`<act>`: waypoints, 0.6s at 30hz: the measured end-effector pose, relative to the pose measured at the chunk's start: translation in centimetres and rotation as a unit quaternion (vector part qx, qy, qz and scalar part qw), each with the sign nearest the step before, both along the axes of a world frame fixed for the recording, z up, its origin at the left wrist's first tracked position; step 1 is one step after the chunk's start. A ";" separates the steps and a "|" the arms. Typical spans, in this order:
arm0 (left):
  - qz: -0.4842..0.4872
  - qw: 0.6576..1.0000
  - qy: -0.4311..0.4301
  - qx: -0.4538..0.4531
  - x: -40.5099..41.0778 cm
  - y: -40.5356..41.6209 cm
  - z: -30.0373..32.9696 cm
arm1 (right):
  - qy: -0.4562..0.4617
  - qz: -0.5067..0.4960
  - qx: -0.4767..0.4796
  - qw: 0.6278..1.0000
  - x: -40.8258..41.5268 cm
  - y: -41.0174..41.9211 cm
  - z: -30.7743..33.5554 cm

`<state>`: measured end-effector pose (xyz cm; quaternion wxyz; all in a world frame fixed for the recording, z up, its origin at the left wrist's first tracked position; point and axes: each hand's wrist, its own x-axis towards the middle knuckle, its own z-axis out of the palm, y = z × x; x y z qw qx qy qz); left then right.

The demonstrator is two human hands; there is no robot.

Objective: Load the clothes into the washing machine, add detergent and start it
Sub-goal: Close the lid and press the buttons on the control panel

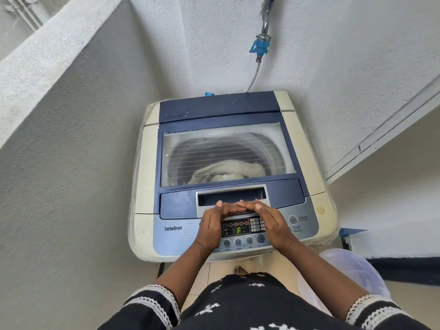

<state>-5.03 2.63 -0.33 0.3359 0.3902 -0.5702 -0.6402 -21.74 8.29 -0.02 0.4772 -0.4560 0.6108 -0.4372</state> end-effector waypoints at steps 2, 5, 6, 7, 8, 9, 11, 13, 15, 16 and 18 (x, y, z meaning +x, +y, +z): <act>0.001 1.000 -0.003 -0.004 0.0 0.0 -0.1 | 0.000 0.002 -0.001 1.000 0.0 0.0 -0.1; 0.005 1.000 -0.014 -0.005 0.0 0.0 -0.3 | -0.004 0.000 0.001 1.000 0.0 0.0 -0.2; 0.007 1.000 -0.017 -0.005 0.1 0.0 -0.3 | -0.005 -0.001 0.002 1.000 -0.1 0.0 -0.2; 0.007 1.000 -0.017 -0.005 0.0 0.0 -0.2 | -0.005 -0.001 0.002 1.000 0.0 0.0 -0.2; 0.007 1.000 -0.016 -0.004 0.0 0.0 -0.2 | -0.005 -0.001 0.001 1.000 0.0 0.0 -0.2; 0.007 1.000 -0.014 -0.005 0.0 0.0 -0.1 | -0.004 0.000 0.001 1.000 0.0 -0.1 -0.2; 0.006 1.000 -0.012 -0.008 0.0 0.0 -0.1 | -0.004 -0.001 -0.003 1.000 0.0 -0.1 -0.2; 0.003 1.000 -0.009 -0.005 0.0 0.0 -0.2 | -0.007 -0.002 -0.005 1.000 0.0 -0.1 -0.3; -0.002 1.000 -0.010 -0.002 0.0 0.0 -0.2 | -0.007 -0.002 -0.006 1.000 0.0 -0.1 -0.4; -0.003 1.000 -0.009 -0.003 0.0 0.0 -0.2 | -0.006 -0.002 -0.007 1.000 0.0 -0.1 -0.4; -0.002 1.000 -0.007 -0.003 0.0 0.1 -0.3 | -0.004 -0.003 -0.008 1.000 0.0 -0.1 -0.5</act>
